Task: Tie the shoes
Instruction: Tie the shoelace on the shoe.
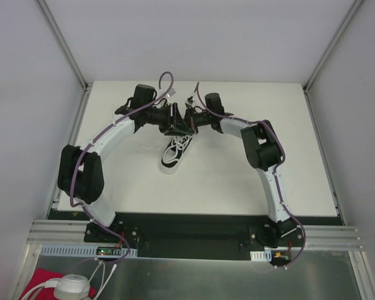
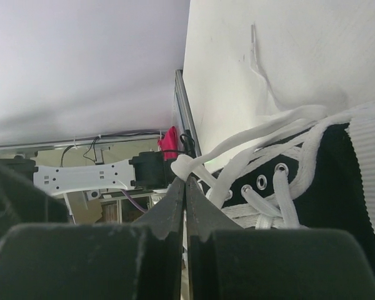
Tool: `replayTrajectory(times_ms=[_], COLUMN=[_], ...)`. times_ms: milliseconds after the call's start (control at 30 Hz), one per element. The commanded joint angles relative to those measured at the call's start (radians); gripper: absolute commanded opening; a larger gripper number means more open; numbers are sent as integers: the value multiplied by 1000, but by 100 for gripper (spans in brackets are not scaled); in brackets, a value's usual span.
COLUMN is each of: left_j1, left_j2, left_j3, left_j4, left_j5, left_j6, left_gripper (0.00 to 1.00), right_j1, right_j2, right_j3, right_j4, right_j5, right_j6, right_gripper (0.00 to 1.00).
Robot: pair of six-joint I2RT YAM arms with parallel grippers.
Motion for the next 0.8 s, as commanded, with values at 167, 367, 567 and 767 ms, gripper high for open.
replayTrajectory(times_ms=[167, 367, 567, 767], left_j1=[195, 195, 193, 193], left_j2=[-47, 52, 127, 167], left_j3=[-168, -128, -82, -79], left_j4=[14, 77, 84, 103], left_j5=[-172, -145, -114, -100], left_j6=[107, 132, 179, 176], left_gripper=[43, 45, 45, 41], right_j1=[-11, -12, -11, -11], right_j2=[-52, -55, -53, -53], right_j3=[-14, -10, -7, -3], right_j4=[31, 32, 32, 32], right_j5=[4, -3, -10, -15], right_j6=[-11, -9, -4, -3], right_gripper=[1, 1, 1, 1])
